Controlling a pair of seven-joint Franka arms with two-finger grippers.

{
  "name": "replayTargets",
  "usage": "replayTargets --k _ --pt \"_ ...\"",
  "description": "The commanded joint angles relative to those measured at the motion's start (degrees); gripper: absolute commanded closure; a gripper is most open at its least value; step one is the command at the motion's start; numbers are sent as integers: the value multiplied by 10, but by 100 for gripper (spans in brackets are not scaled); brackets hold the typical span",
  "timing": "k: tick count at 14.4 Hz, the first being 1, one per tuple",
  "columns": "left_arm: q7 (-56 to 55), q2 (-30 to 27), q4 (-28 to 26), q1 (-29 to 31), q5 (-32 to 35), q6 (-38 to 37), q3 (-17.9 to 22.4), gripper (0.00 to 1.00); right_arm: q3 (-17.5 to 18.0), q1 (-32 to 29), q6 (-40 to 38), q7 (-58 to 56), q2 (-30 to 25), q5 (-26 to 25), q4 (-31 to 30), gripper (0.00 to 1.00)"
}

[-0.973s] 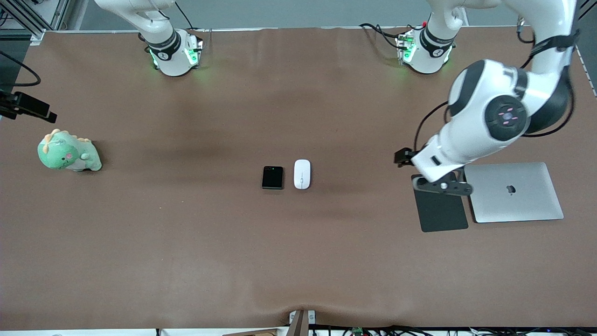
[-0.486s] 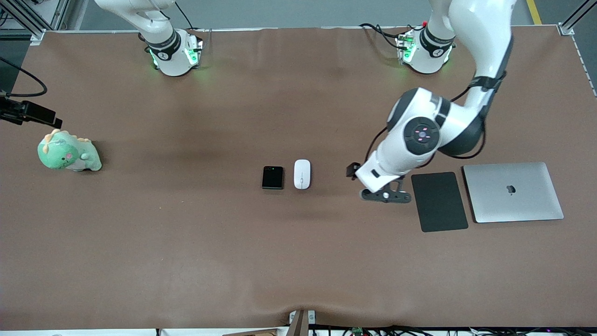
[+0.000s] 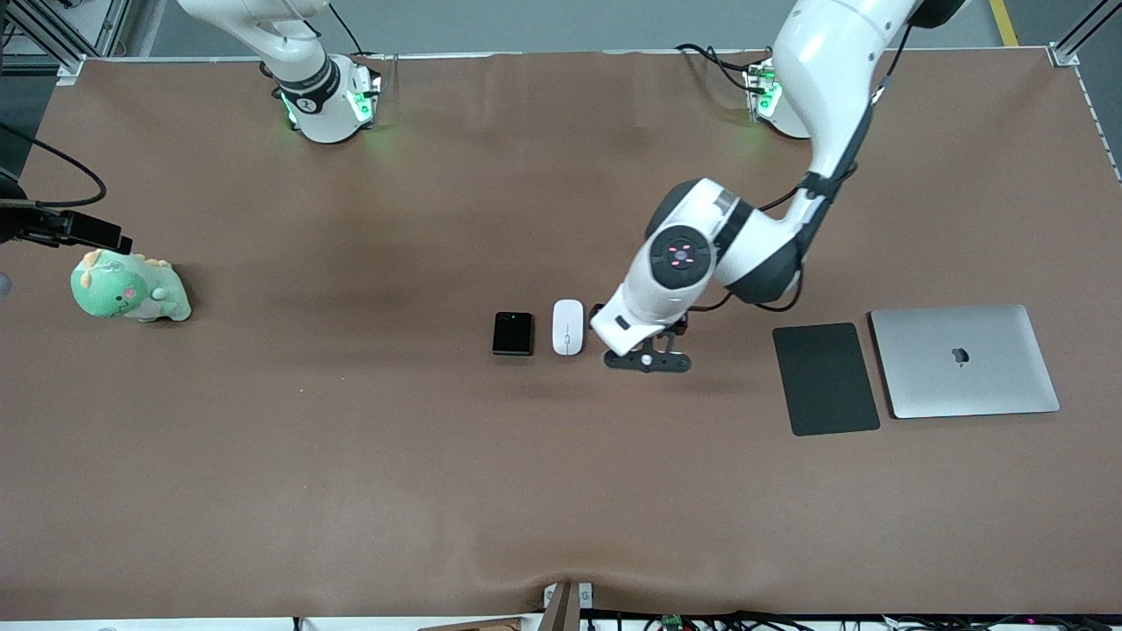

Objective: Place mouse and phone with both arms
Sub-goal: 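Reach the left gripper over the white mouse, then grasp the white mouse with the left gripper while the right gripper reaches out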

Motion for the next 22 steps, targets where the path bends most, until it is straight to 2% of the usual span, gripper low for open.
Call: replayTargets --k 1,4,6,9,12,17,20,22 --pt "-65 60 60 -36 25 7 9 0 2 -3 -6 -5 10 -7 10 0" --pt "-98 87 62 -56 32 59 14 0 2 1 -2 -4 24 -7 10 0" --pt "-105 115 83 -72 33 77 21 0 4 3 3 -3 36 -6 10 0" --pt "-134 141 101 -121 33 97 67 0 5 9 19 -1 59 0 7 0" --pt "-146 153 100 -129 33 108 71 0 5 15 28 1 76 1 6 0" --pt "-145 160 98 -138 33 108 71 10 5 16 56 2 99 12 6 0" --pt "-147 160 95 -150 33 103 71 22 5 25 79 3 111 30 -5 0" --pt "-147 159 95 -159 31 100 71 23 5 36 88 3 120 35 -9 0"
